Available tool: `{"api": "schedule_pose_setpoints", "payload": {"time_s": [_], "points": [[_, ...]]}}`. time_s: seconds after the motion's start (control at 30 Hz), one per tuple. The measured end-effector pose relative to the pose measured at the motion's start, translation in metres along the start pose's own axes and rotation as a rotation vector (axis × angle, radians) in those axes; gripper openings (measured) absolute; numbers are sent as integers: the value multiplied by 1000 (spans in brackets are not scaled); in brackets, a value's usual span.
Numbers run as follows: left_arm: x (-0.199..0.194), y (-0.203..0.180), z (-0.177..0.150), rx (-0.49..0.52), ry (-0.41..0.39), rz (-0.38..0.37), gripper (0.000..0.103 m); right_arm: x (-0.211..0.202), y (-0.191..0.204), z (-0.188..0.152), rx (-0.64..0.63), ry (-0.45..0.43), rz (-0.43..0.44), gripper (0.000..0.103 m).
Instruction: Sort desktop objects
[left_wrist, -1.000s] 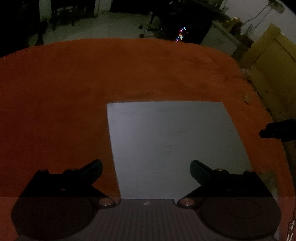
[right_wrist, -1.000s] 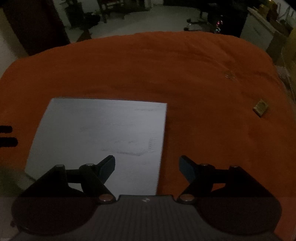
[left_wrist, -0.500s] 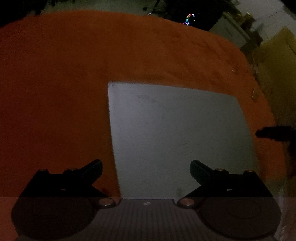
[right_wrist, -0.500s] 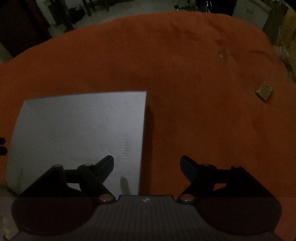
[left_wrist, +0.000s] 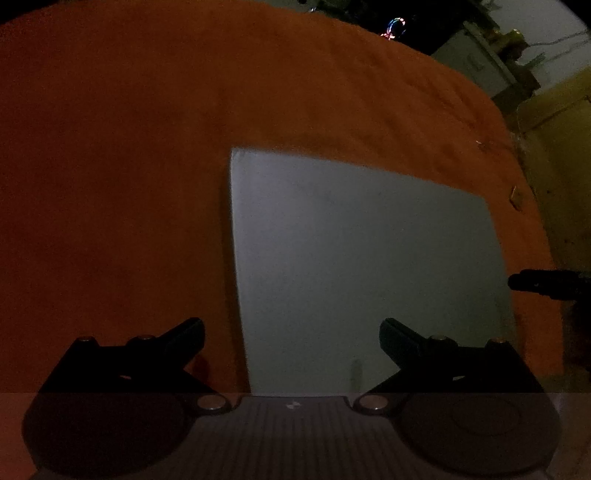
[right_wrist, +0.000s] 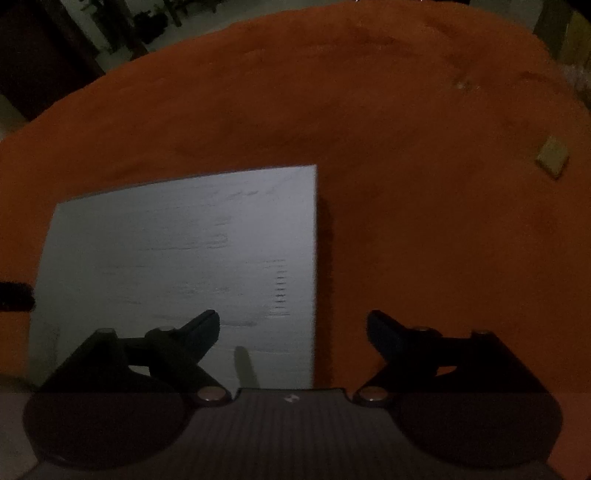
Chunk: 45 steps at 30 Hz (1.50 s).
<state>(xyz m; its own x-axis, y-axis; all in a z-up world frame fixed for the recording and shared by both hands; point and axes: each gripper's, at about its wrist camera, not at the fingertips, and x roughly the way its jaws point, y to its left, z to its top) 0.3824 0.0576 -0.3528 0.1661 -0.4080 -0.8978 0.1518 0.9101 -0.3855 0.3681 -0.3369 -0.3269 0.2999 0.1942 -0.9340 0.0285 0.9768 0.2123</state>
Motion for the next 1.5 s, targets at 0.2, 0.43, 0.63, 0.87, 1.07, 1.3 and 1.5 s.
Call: {"api": "schedule_pose_setpoints", "payload": {"time_s": [0.2, 0.43, 0.63, 0.87, 1.07, 1.3, 1.5], "points": [[13, -3, 6, 20, 87, -1, 102, 26, 9, -4, 1, 65, -32, 93], [24, -13, 14, 30, 125, 75, 102, 34, 27, 2, -86, 102, -10, 95], [35, -33, 18, 18, 116, 103, 102, 33, 33, -3, -74, 78, -34, 97], [24, -35, 20, -45, 82, 98, 102, 28, 44, -4, -79, 75, -56, 98], [9, -42, 16, -29, 54, 96, 102, 9, 54, 3, -86, 26, -54, 99], [-3, -59, 19, -43, 50, 127, 102, -3, 63, 8, -79, -7, -48, 99], [-16, -57, 11, -39, 50, 111, 102, -20, 65, 3, -82, -26, -46, 99]]}}
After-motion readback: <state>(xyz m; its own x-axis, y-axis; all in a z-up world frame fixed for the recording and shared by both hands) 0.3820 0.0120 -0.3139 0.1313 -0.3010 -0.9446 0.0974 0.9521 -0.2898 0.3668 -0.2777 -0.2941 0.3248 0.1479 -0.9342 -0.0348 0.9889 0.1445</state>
